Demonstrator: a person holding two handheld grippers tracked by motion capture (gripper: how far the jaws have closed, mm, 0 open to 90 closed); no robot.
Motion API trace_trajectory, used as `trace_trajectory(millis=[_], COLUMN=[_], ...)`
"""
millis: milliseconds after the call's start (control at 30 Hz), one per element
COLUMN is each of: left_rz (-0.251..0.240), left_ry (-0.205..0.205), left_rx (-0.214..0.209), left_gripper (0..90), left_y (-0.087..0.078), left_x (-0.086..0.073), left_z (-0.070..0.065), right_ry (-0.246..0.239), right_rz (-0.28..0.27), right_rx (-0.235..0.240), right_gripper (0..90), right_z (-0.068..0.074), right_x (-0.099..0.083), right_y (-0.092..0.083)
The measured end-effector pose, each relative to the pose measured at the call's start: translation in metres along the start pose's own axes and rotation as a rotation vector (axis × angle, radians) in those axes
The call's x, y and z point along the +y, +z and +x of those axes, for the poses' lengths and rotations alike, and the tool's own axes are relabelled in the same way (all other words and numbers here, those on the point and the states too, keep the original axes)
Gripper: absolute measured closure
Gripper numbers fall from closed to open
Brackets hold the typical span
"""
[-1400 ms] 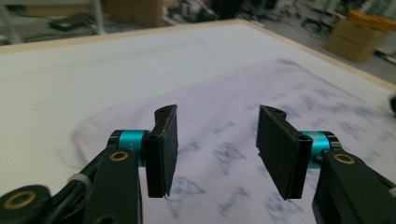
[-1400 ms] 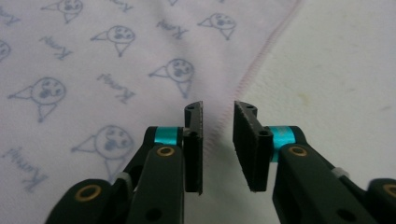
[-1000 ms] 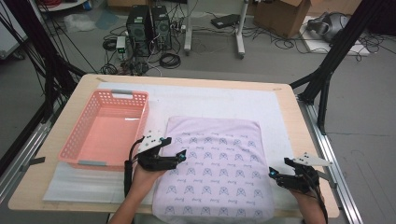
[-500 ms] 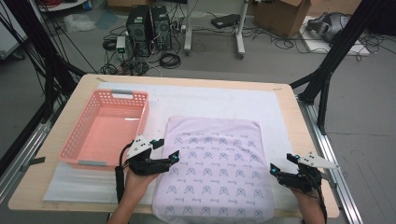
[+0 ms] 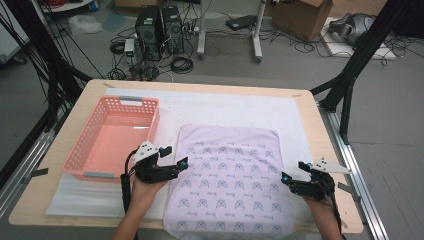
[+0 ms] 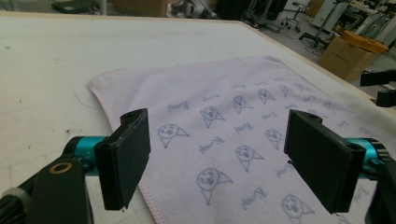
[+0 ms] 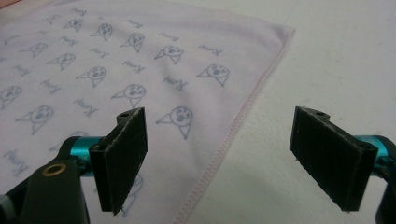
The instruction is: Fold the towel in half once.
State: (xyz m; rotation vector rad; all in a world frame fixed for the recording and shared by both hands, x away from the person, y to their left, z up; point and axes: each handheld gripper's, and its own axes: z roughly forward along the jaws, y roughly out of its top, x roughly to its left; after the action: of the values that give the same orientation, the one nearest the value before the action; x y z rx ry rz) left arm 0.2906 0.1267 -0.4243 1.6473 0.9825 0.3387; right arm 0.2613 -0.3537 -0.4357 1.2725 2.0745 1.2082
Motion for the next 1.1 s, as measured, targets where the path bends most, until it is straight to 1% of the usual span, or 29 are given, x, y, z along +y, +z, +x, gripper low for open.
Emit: trace_trajectory(millis=[33, 67, 200, 267, 333, 367, 400, 433, 500, 533, 567, 633, 667, 700, 767, 800, 833, 867, 900, 933, 967, 1000, 1033, 1067, 1100], left_rz=[0.014, 0.026, 0.053, 0.082, 0.129, 0.136, 0.146, 0.16, 0.181, 0.193, 0.198, 0.205, 0.215, 0.238, 0.268, 0.284, 0.306, 0.309, 0.305, 0.303, 0.302, 0.307, 0.313, 0.318, 0.32], left_ry=[-0.003, 0.001, 0.01, 0.014, 0.025, 0.022, 0.009, 0.01, -0.005, 0.002, 0.002, -0.011, -0.01, -0.01, 0.016, 0.037, 0.076, 0.117, 0.104, 0.099, 0.097, 0.097, 0.122, 0.129, 0.115], left_rx=[0.001, 0.004, 0.019, 0.031, 0.063, 0.074, 0.097, 0.12, 0.173, 0.207, 0.229, 0.25, 0.246, 0.234, 0.241, 0.247, 0.263, 0.273, 0.257, 0.25, 0.234, 0.214, 0.227, 0.234, 0.231], left_gripper=[23.2, 23.4, 25.7, 26.1, 27.4, 27.5, 27.6, 27.7, 28.4, 28.9, 29.0, 31.3, 33.0, 34.7, 34.5, 35.1, 38.6, 48.8, 57.9, 65.0, 74.8, 80.7, 86.0, 86.6, 87.0], left_y=[0.002, 0.004, 0.014, 0.02, 0.027, 0.029, 0.033, 0.036, 0.042, 0.044, 0.047, 0.051, 0.052, 0.054, 0.059, 0.06, 0.061, 0.06, 0.059, 0.058, 0.058, 0.059, 0.06, 0.061, 0.061], left_x=[0.0, 0.001, 0.003, 0.003, 0.003, 0.003, 0.002, 0.001, -0.002, -0.003, -0.005, -0.005, -0.005, -0.004, -0.003, -0.001, 0.0, 0.0, 0.0, 0.001, 0.0, 0.0, 0.0, 0.001, 0.002], left_z=[0.0, 0.0, 0.001, 0.0, 0.001, 0.003, 0.006, 0.008, 0.013, 0.015, 0.017, 0.019, 0.019, 0.02, 0.018, 0.018, 0.017, 0.017, 0.02, 0.021, 0.02, 0.018, 0.015, 0.014, 0.015], right_ry=[0.0, 0.004, 0.004, -0.001, -0.006, -0.01, -0.007, -0.014, -0.023, -0.024, -0.022, -0.02, -0.017, -0.01, 0.011, 0.025, 0.031, 0.026, 0.006, -0.006, -0.01, -0.008, 0.011, 0.03, 0.042], right_rz=[0.003, 0.01, 0.053, 0.069, 0.083, 0.09, 0.097, 0.098, 0.101, 0.108, 0.122, 0.14, 0.153, 0.161, 0.172, 0.179, 0.173, 0.174, 0.181, 0.189, 0.188, 0.19, 0.191, 0.193, 0.202], right_rx=[0.006, 0.013, 0.013, 0.014, 0.011, 0.007, 0.007, 0.002, -0.003, -0.003, -0.008, -0.017, -0.025, -0.031, -0.051, -0.058, -0.061, -0.068, -0.088, -0.1, -0.1, -0.106, -0.113, -0.129, -0.126], right_gripper=[18.0, 18.0, 18.1, 18.1, 18.1, 18.1, 18.1, 18.1, 18.1, 18.1, 18.2, 18.2, 18.2, 18.3, 18.7, 19.3, 20.3, 22.7, 26.8, 30.0, 34.7, 43.3, 56.3, 66.1, 79.0], right_z=[0.0, 0.0, 0.0, 0.0, -0.001, -0.001, -0.002, -0.002, -0.002, -0.002, -0.002, -0.004, -0.005, -0.007, -0.01, -0.012, -0.013, -0.013, -0.012, -0.01, -0.011, -0.01, -0.009, -0.008, -0.006], right_x=[0.001, 0.001, 0.001, 0.005, 0.011, 0.015, 0.018, 0.023, 0.029, 0.031, 0.031, 0.031, 0.031, 0.03, 0.029, 0.029, 0.028, 0.029, 0.029, 0.03, 0.03, 0.031, 0.031, 0.032, 0.033], right_y=[0.003, 0.006, 0.021, 0.027, 0.033, 0.036, 0.038, 0.041, 0.048, 0.051, 0.054, 0.059, 0.062, 0.064, 0.067, 0.068, 0.069, 0.07, 0.07, 0.07, 0.07, 0.069, 0.068, 0.067, 0.067])
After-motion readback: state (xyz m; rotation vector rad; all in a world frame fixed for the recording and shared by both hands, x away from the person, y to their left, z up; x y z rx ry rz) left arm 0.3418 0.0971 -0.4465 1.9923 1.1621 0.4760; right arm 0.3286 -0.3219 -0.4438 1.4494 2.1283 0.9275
